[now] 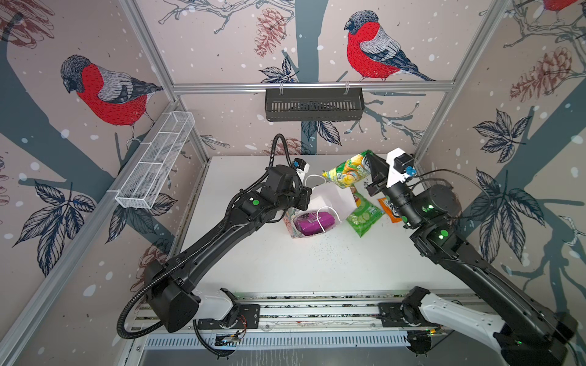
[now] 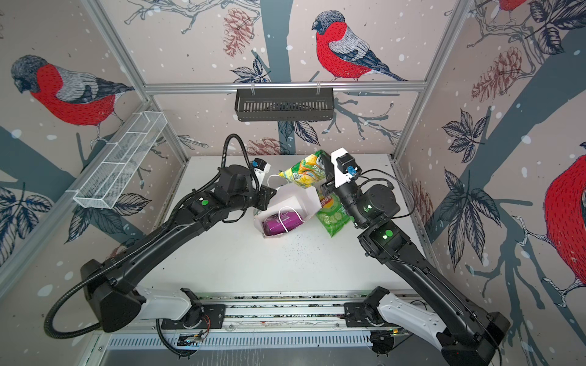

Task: Take the snacks out of the paper bag
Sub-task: Place the snack at the top-right of the table.

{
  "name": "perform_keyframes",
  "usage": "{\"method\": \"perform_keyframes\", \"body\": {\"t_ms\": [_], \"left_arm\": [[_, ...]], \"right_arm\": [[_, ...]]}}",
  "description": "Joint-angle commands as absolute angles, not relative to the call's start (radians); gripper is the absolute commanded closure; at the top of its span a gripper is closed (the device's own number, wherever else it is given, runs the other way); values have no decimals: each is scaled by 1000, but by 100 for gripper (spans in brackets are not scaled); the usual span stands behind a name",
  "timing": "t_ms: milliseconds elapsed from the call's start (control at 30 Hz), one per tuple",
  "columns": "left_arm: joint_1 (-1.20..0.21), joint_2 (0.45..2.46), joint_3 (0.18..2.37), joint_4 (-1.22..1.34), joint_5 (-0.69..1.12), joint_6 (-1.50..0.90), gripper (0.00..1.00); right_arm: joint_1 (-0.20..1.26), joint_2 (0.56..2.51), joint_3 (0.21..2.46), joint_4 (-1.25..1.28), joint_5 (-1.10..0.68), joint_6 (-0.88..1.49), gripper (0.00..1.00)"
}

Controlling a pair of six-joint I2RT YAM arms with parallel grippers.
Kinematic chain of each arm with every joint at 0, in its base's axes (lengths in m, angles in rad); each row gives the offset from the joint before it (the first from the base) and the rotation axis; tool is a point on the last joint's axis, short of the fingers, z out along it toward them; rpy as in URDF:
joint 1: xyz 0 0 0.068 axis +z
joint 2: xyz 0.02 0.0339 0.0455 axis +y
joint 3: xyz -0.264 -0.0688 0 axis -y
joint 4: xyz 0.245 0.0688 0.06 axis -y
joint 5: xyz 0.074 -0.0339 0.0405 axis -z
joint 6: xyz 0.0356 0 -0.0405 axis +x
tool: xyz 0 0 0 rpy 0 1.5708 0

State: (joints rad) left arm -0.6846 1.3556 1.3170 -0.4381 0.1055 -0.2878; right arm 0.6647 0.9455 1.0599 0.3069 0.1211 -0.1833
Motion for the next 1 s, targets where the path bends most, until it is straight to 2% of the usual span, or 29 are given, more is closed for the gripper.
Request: {"method": "perform_keyframes", "body": {"t_ms": [0, 433, 733, 967], "left_arm": [[-681, 1347, 1313, -467, 109, -282, 100], [-676, 1335, 1307, -461, 114, -277, 100], [-670, 1315, 1293, -459, 116, -275, 100], [-664, 1293, 1279, -460, 119, -272, 100]], "right_arm": [[628, 945, 1098, 317, 176, -156, 100], [423, 1106, 1292, -9, 228, -15, 100], [300, 1295, 1454, -230, 172, 81, 100], [194, 1472, 1557, -338, 47, 148, 100]]}}
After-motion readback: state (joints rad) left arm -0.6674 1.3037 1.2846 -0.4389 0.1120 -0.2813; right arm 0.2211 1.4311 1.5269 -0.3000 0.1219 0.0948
